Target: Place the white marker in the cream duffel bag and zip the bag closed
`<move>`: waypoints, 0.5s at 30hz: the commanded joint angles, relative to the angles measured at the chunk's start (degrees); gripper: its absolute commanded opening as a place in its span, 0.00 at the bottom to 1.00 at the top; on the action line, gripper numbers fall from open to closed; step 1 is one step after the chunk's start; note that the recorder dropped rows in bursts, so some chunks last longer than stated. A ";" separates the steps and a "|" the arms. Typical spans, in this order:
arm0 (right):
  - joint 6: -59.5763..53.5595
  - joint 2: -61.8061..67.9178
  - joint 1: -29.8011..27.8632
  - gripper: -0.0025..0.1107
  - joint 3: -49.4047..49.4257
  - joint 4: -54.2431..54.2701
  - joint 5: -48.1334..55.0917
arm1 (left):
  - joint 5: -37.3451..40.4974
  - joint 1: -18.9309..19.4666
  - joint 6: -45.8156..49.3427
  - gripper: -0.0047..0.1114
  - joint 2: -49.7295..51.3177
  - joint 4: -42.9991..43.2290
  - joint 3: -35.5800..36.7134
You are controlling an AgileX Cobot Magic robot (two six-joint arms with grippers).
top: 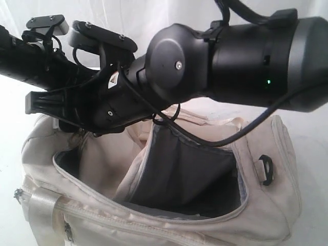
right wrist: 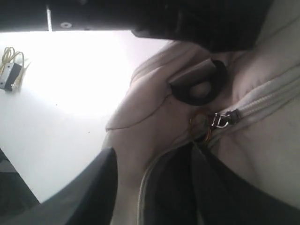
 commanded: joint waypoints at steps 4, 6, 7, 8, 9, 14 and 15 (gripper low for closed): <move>0.33 -1.51 -0.13 0.44 4.07 5.00 -6.65 | -0.59 0.21 0.27 0.05 -0.31 -0.17 -0.46; 0.19 -1.51 -0.13 0.44 5.03 7.18 -8.08 | -0.59 0.21 0.27 0.05 -0.31 -0.17 -0.46; -0.40 -1.51 -0.13 0.44 5.41 8.01 -8.84 | -0.59 0.21 0.27 0.05 -0.31 -0.17 -0.46; -0.61 -1.51 -0.13 0.44 5.75 8.85 -9.54 | -0.59 0.21 0.27 0.05 -0.31 -0.17 -0.46; -0.89 -1.51 -0.13 0.44 6.01 9.08 -9.88 | -0.59 0.21 0.27 0.05 -0.31 -0.17 -0.46; -1.78 -0.64 0.62 0.44 6.34 11.16 -12.21 | -0.59 0.21 0.27 0.05 -0.31 -0.17 -0.46; -1.95 -0.32 0.89 0.44 6.34 11.34 -12.21 | -0.59 0.21 0.27 0.05 -0.31 -0.17 -0.46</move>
